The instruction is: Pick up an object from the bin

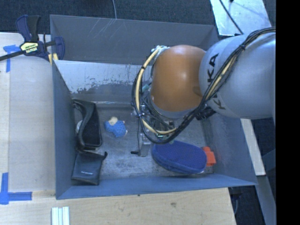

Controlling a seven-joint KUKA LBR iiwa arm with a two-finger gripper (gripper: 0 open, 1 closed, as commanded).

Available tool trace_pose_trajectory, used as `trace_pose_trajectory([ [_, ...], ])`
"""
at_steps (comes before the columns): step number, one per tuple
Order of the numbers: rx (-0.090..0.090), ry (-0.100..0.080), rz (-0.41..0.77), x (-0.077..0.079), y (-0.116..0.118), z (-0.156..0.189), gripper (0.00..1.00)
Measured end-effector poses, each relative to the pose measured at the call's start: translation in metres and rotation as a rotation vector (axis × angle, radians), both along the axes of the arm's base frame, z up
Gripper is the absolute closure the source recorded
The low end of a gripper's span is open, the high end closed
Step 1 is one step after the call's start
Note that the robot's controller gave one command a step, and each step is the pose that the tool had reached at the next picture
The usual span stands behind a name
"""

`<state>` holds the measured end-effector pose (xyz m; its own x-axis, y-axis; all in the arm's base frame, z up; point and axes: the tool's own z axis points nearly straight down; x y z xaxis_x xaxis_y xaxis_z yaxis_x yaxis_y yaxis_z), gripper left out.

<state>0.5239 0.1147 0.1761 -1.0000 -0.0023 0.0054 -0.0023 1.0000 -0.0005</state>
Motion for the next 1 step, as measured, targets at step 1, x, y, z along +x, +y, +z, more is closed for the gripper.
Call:
trace_pose_trajectory([
  [1,0.0,-0.006,-0.107,0.0669,0.0272,-0.1101,0.0],
])
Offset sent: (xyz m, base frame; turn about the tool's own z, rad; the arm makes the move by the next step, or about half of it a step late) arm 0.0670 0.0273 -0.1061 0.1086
